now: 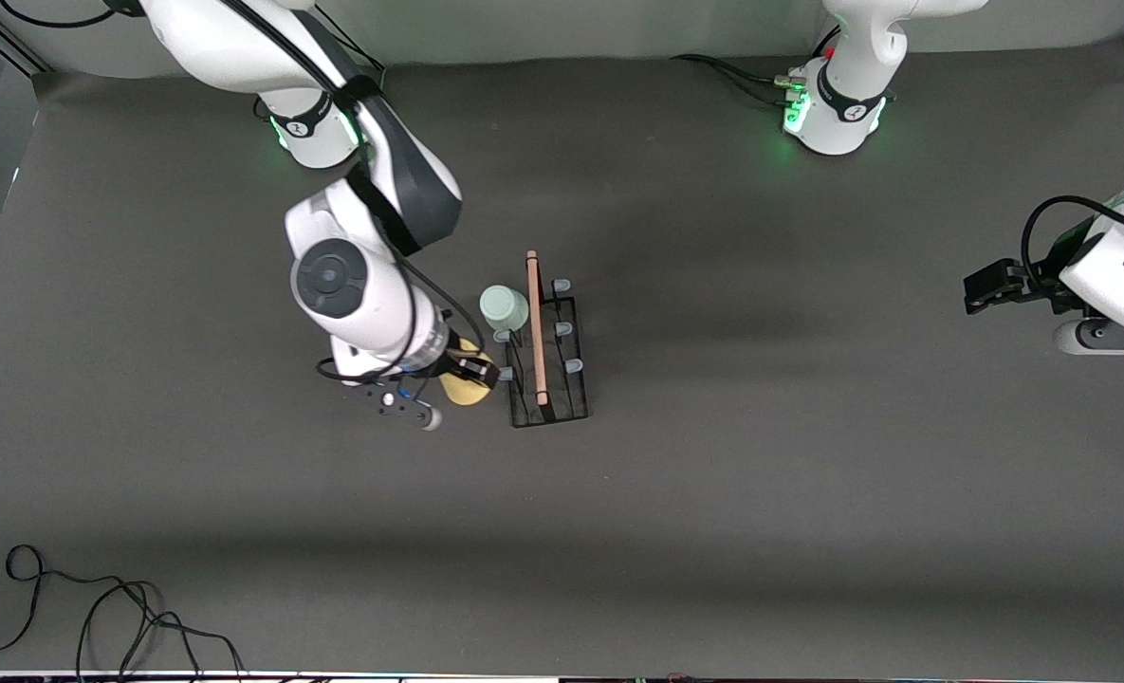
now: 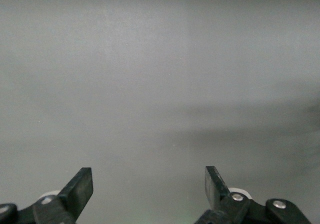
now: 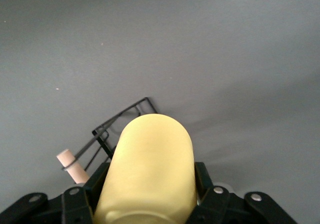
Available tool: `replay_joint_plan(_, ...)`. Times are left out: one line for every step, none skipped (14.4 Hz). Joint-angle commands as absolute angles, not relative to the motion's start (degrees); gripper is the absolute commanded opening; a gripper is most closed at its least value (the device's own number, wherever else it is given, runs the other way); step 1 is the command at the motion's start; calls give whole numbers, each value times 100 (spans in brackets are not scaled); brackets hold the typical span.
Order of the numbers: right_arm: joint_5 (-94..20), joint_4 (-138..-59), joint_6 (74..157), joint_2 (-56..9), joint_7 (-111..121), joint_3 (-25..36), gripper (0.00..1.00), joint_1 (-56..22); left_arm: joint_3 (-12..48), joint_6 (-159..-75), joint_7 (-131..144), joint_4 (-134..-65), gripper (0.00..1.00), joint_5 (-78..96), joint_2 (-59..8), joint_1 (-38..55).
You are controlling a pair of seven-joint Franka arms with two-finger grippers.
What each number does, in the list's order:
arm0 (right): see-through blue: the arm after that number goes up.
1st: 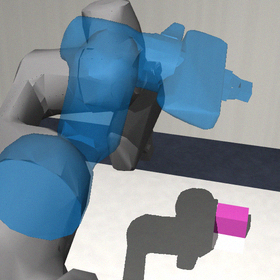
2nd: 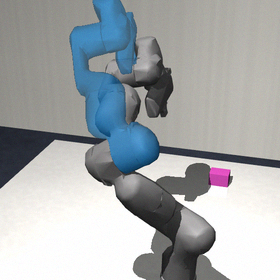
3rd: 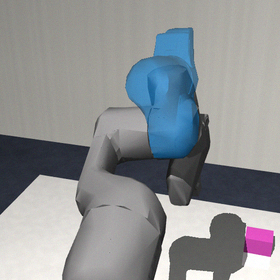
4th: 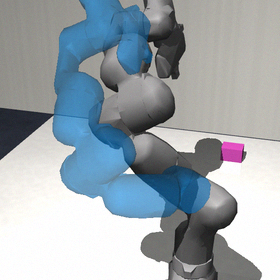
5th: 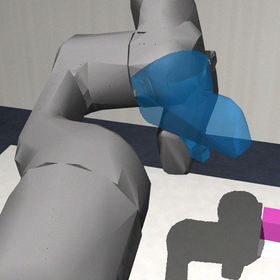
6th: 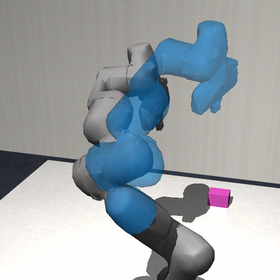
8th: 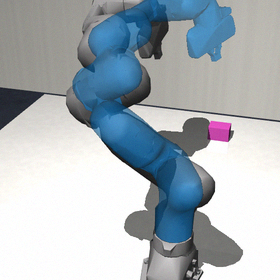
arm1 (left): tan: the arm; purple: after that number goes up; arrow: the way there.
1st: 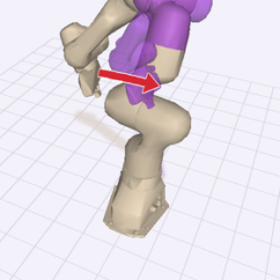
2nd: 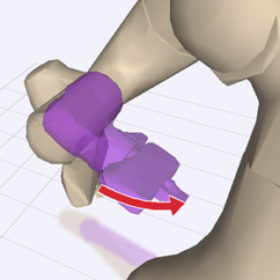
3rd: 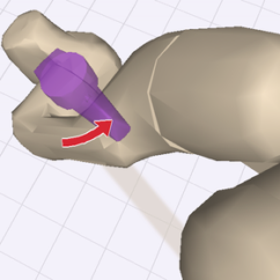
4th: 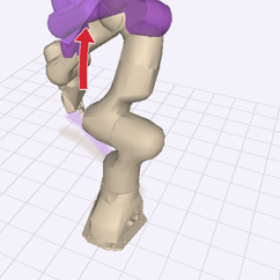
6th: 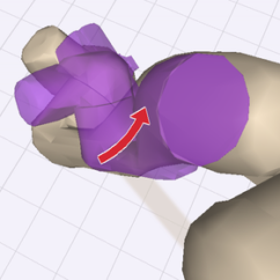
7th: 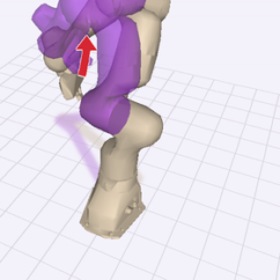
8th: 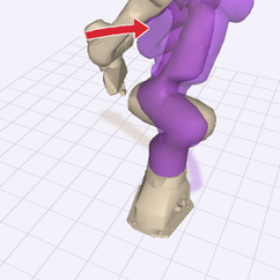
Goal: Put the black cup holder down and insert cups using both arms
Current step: 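Set the yellow cup onto a rack peg and open the right gripper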
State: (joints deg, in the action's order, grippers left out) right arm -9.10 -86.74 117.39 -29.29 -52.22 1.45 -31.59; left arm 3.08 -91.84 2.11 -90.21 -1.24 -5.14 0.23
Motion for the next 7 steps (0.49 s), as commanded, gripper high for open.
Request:
replay_joint_plan(-967, -8429, 12031, -3304, -5537, 202, 0, -3418, 272, -9237, 158, -9088, 100, -185, -369, 79)
replay_joint_plan(-949, -8429, 12137, -3357, -5581, 202, 0, -3462, 272, -9255, 158, -9088, 100, -141, -369, 70)
replay_joint_plan(-949, -8429, 12172, -3410, -5590, 202, 0, -3506, 272, -9298, 158, -9097, 100, -141, -369, 79)
replay_joint_plan(-949, -8437, 12182, -3419, -5590, 211, 0, -3516, 272, -9316, 158, -9097, 100, -141, -369, 79)
replay_joint_plan(-949, -8429, 12182, -3462, -5590, 211, 0, -3507, 272, -9308, 176, -9088, 100, -141, -369, 88)
replay_joint_plan(-949, -8429, 12182, -3472, -5590, 211, 12, -3507, 272, -9290, 184, -9088, 100, -141, -360, 88)
replay_joint_plan(-941, -8437, 12182, -3480, -5590, 211, 81, -3507, 272, -9281, 185, -9088, 100, -141, -360, 88)
